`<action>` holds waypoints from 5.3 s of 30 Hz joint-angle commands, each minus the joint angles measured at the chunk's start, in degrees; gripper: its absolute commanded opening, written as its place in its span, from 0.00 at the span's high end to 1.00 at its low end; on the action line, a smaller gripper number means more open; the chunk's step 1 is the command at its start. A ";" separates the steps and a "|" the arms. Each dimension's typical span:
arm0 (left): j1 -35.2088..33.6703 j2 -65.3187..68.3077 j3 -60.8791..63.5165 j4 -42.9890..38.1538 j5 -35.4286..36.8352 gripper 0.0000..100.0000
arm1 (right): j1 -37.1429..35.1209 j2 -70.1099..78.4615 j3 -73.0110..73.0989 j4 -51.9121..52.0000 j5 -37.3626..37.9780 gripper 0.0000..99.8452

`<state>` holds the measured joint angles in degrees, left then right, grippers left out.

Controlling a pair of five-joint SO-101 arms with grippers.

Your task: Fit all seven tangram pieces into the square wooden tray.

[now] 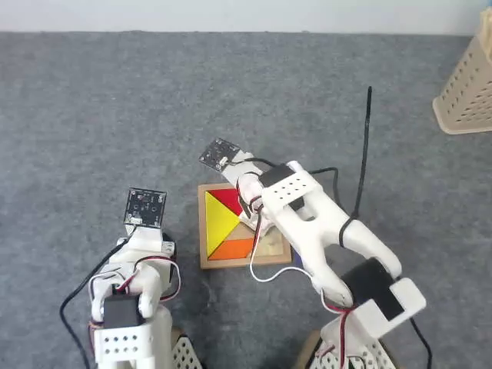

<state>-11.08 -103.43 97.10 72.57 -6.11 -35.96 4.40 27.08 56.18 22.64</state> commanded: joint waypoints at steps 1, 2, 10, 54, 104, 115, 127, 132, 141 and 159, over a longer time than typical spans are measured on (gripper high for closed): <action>0.18 -1.32 -0.48 0.00 0.44 0.93 | -1.63 -0.84 -3.34 -0.57 -0.70 0.91; 0.18 -1.32 -0.48 0.00 0.44 0.93 | -1.98 -0.84 -3.34 -0.48 -0.70 0.88; 0.18 -1.32 -0.48 0.00 0.44 0.93 | -2.07 -1.36 -3.25 -0.40 -0.62 0.84; 0.18 -1.32 -0.48 0.00 0.44 0.93 | 1.10 -4.70 5.63 -4.53 -3.08 0.99; 0.18 -1.32 -0.48 0.00 0.44 0.93 | 14.11 9.54 -10.11 -3.38 -8.44 0.83; 0.18 -1.32 -0.48 0.00 0.44 0.93 | 17.10 4.53 -9.76 -0.84 -8.62 0.99; 0.18 -1.32 -0.48 0.00 0.44 0.93 | 7.52 -19.03 3.78 -0.48 -8.18 0.99; 0.18 -1.32 -0.48 0.00 0.44 0.93 | 5.05 -18.86 5.54 -2.51 -9.05 0.99; 0.18 -1.32 -0.48 0.00 0.44 0.93 | 7.25 -8.84 3.16 -7.60 -18.55 0.99; 0.18 -1.32 -0.48 0.00 0.44 0.93 | 11.74 -5.41 1.67 -8.22 -18.99 0.99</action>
<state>-11.08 -103.43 97.10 72.57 -6.11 -24.88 -0.53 32.35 48.97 4.35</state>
